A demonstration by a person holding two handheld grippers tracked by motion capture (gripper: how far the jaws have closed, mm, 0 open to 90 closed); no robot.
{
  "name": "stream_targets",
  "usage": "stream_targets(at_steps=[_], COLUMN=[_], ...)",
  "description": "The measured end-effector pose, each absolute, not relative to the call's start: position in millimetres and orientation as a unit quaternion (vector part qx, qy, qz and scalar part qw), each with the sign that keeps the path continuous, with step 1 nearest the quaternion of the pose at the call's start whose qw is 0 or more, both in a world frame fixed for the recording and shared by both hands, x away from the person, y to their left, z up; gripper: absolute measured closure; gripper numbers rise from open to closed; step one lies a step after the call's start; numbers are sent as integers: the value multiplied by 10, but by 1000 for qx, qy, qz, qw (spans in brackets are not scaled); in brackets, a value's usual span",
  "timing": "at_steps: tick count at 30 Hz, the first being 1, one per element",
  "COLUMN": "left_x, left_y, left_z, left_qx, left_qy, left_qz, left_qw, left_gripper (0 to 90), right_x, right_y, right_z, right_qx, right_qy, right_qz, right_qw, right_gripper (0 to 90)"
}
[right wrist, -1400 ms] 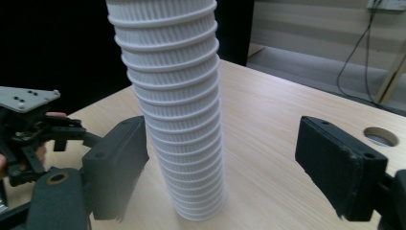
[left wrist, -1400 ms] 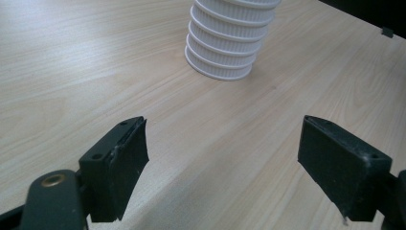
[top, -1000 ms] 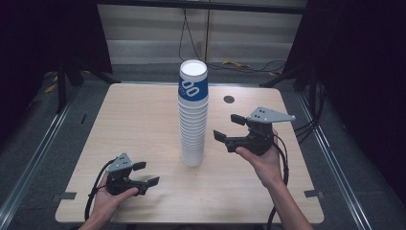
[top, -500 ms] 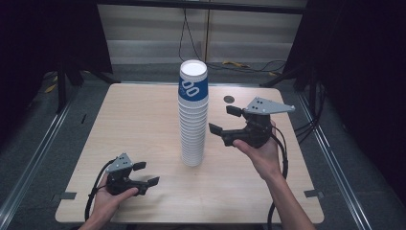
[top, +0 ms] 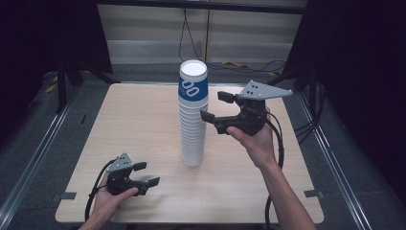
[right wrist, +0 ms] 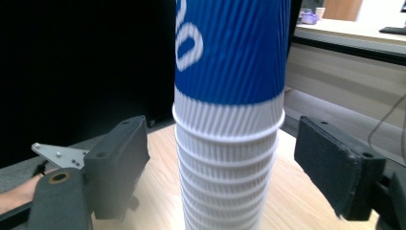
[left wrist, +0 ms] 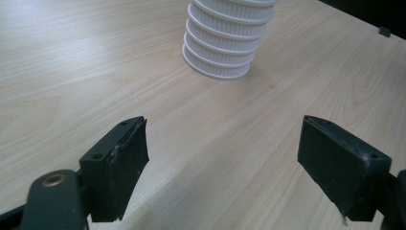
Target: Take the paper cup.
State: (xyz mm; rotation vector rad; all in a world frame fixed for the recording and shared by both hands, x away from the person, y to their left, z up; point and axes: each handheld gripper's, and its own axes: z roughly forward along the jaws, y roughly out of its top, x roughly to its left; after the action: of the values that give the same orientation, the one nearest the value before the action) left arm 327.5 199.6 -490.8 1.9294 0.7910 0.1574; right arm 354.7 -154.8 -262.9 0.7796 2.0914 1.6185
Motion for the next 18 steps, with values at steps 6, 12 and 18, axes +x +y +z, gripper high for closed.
stream_targets(at_steps=[6,12,18], left_x=[3278,3277,3280], left_y=[2004,2005,2011], left_z=[-4907,-4908,-4912], left_qx=[797,797,795], left_qy=[328,328,331], left_qz=[65,63,62], left_qw=[502,503,504], left_gripper=[176,176,176], right_x=[3668,3768,3821], right_y=[-1505,-1447,-1390], right_z=[-2554,-2473,-2442], right_qx=[273,266,265], right_qy=[754,759,765], right_qz=[571,569,562], right_qw=[175,170,172], right_gripper=[162,166,158])
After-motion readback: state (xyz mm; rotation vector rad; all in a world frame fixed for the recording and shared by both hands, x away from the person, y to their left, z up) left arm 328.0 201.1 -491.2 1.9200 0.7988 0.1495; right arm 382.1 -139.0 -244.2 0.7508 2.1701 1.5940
